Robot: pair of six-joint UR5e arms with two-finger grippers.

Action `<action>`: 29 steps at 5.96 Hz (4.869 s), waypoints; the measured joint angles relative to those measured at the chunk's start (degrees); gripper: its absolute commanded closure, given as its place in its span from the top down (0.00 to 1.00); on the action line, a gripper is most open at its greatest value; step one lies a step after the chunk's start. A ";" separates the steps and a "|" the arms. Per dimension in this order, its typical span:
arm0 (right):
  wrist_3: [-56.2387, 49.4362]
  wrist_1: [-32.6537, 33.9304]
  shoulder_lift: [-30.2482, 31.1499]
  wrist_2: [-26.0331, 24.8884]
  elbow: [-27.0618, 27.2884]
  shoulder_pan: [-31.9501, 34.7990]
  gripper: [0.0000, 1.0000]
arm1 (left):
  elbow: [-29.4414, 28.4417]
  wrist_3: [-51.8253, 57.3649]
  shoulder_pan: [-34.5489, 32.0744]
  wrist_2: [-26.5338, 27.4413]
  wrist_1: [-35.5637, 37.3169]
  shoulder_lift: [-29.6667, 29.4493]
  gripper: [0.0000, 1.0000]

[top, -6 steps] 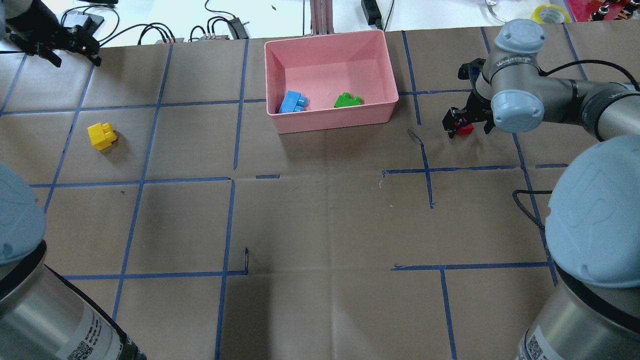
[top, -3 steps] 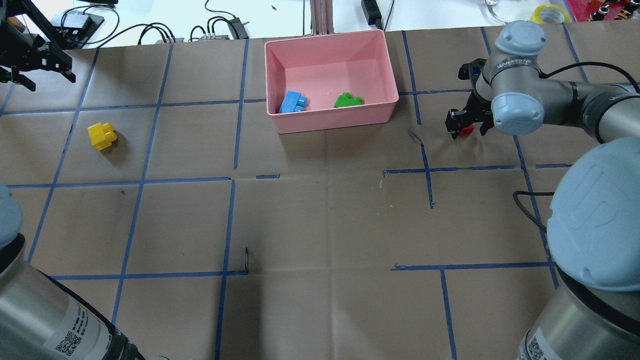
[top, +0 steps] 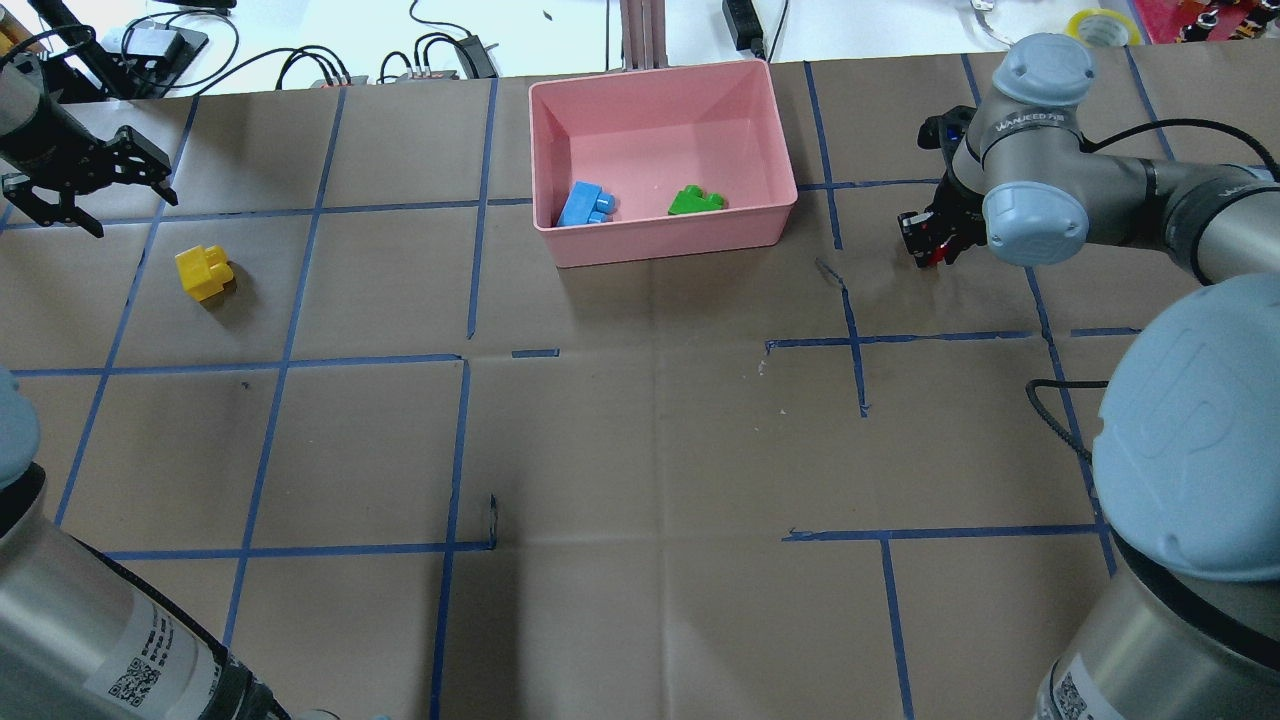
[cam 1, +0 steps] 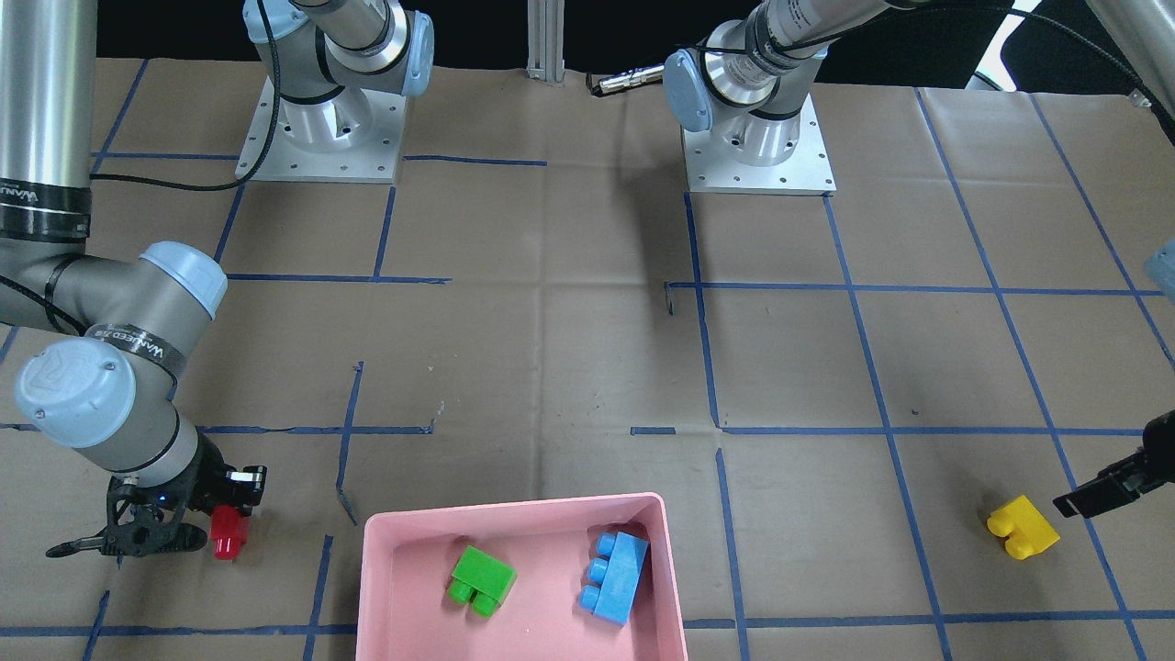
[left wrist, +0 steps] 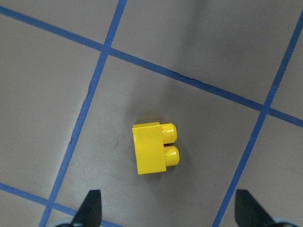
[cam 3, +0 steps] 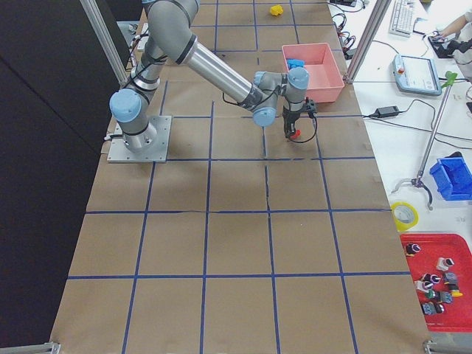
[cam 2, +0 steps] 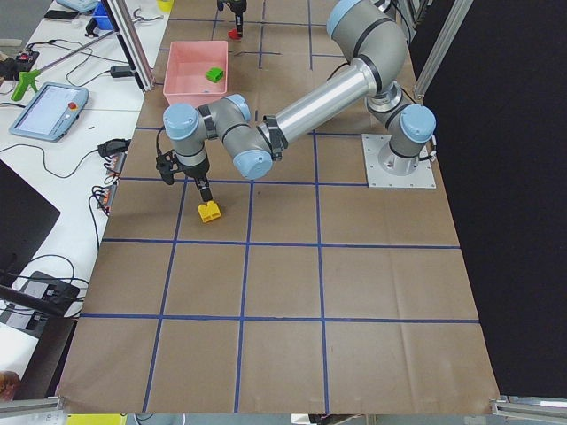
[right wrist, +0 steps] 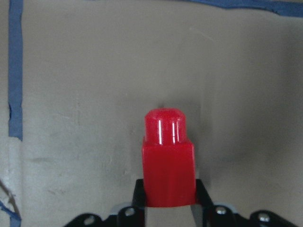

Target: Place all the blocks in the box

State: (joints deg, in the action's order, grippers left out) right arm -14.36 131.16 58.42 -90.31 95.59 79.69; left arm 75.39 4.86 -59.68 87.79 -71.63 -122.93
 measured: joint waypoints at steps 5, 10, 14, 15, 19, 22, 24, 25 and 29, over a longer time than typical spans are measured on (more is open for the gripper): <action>5.38 -12.87 4.18 6.83 -17.15 2.13 0.09 | 9.39 -3.77 0.35 0.00 15.51 -3.01 0.98; 33.47 -16.05 -6.95 22.50 -33.89 15.84 0.10 | 8.03 -5.12 0.28 -0.24 19.00 -6.49 0.98; 38.61 -11.56 -10.36 24.28 -34.77 18.75 1.00 | 8.56 -4.95 0.27 -0.43 21.69 -7.56 0.65; 38.40 -11.75 -10.09 24.13 -34.77 18.75 1.00 | 8.70 -4.95 0.27 -0.54 21.74 -7.56 0.52; 21.19 -34.55 -0.72 19.56 -33.40 14.43 1.00 | 7.77 -2.53 0.07 -0.36 20.68 -5.65 0.28; 16.78 -52.55 9.89 9.30 -31.93 13.21 1.00 | -0.03 4.85 -2.17 -3.88 5.34 0.94 0.27; 16.76 -54.52 20.21 6.03 -20.93 13.27 1.00 | -11.89 3.59 -11.84 -4.65 -11.51 2.81 0.27; 16.88 -53.44 25.09 5.08 -13.95 13.28 1.00 | -16.39 -0.83 -17.66 -4.90 -16.20 2.45 0.27; 18.34 -45.26 29.97 1.44 -8.66 13.29 1.00 | -19.53 -24.06 -37.60 -5.29 -9.59 -5.65 0.27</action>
State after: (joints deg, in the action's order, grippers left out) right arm 3.99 85.90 88.39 -88.87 86.93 92.99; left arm 55.86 -19.20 -97.28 82.50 -81.22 -128.58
